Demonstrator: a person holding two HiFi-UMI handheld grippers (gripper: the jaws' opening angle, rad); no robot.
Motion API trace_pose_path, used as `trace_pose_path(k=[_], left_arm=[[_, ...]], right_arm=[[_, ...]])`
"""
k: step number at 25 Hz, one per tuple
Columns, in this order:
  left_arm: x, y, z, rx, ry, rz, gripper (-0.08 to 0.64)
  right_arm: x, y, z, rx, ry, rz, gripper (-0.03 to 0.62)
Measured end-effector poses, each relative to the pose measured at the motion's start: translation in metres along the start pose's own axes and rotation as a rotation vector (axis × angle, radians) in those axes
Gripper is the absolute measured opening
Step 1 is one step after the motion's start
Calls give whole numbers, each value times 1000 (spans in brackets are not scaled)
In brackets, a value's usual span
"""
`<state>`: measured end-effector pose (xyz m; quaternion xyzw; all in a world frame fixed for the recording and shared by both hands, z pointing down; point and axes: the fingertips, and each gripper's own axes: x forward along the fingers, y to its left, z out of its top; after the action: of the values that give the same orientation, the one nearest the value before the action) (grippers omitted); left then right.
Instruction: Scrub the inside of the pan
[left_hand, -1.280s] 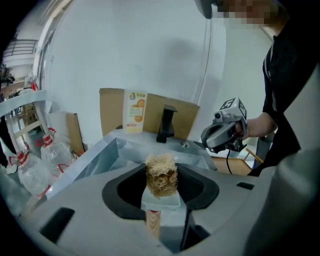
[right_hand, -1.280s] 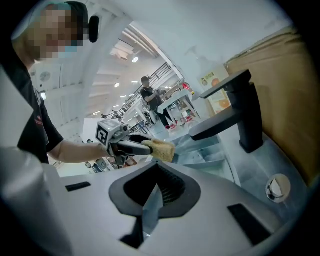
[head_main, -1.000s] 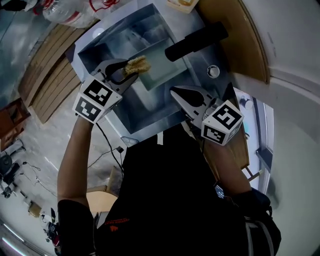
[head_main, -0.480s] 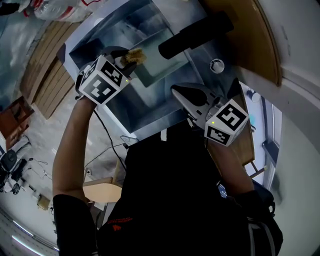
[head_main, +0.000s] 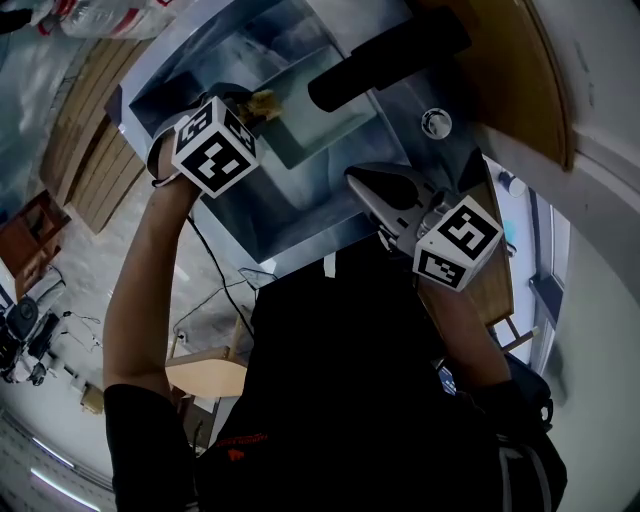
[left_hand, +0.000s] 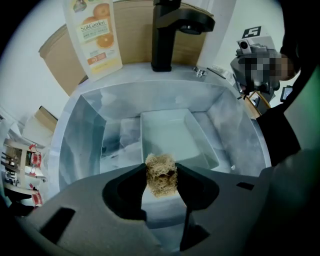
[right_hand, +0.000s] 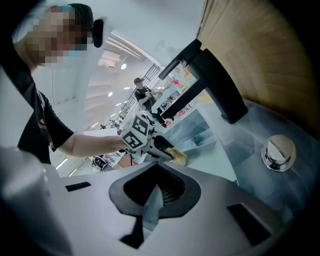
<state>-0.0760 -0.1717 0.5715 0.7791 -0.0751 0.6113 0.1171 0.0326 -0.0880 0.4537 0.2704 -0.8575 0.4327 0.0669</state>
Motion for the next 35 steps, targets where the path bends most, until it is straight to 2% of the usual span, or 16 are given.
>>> trace_pose_path(k=[10,25,35], left_arm=[[4,0,2,2,43,-9,179],[9,-78,16,78,33,-125,179],[10,-86,16,61,21,-116,179]], right_arm=[[-4,-2,-6,15,-5,1,5],[-12,9,-14,6,-10,4,5],[-15,12,-20,3,-4,9,5]])
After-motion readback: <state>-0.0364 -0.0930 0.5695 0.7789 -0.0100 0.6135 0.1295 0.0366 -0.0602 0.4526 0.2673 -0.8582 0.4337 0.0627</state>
